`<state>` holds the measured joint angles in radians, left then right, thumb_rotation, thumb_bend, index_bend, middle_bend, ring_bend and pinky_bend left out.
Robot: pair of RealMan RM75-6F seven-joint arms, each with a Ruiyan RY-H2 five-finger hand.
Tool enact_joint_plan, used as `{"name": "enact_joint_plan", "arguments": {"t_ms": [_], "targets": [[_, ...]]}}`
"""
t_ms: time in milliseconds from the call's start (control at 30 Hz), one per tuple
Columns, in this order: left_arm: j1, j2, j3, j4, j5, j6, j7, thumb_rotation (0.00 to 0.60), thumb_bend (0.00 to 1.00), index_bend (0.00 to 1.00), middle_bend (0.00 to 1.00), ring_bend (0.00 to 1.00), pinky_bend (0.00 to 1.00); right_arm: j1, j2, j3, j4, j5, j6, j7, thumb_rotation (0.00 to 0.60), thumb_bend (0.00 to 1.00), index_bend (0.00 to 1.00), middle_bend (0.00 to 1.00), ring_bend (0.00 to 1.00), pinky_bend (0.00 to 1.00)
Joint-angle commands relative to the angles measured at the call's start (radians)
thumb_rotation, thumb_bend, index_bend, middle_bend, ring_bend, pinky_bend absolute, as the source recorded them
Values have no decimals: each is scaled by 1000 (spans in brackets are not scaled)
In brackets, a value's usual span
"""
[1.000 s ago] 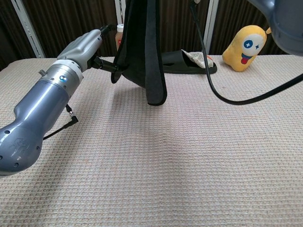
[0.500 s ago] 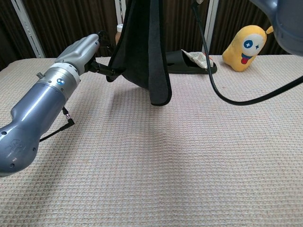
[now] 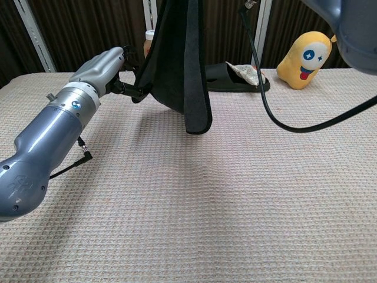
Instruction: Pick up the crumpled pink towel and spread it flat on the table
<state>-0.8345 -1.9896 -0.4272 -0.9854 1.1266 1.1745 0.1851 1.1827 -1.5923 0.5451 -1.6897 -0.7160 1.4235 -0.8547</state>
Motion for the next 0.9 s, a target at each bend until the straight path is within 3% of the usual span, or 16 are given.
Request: {"name": "enact_joint_plan", "arguments": {"t_ms": [33, 533, 900], "targets": [[2, -1, 3, 3, -1, -2, -4, 600, 362, 639, 49, 0, 0, 0, -1, 0, 1, 1, 1, 1, 600, 559, 642, 231, 123, 112], [6, 11, 11, -7, 8, 2, -12, 600, 520, 617, 59, 0, 0, -8, 0, -10, 1, -3, 2, 6, 600, 559, 642, 231, 123, 112], [21, 54, 13, -60, 25, 31, 0, 600, 545, 619, 63, 0, 0, -32, 21, -16, -17, -1, 1, 21, 600, 560, 642, 231, 123, 112]]}}
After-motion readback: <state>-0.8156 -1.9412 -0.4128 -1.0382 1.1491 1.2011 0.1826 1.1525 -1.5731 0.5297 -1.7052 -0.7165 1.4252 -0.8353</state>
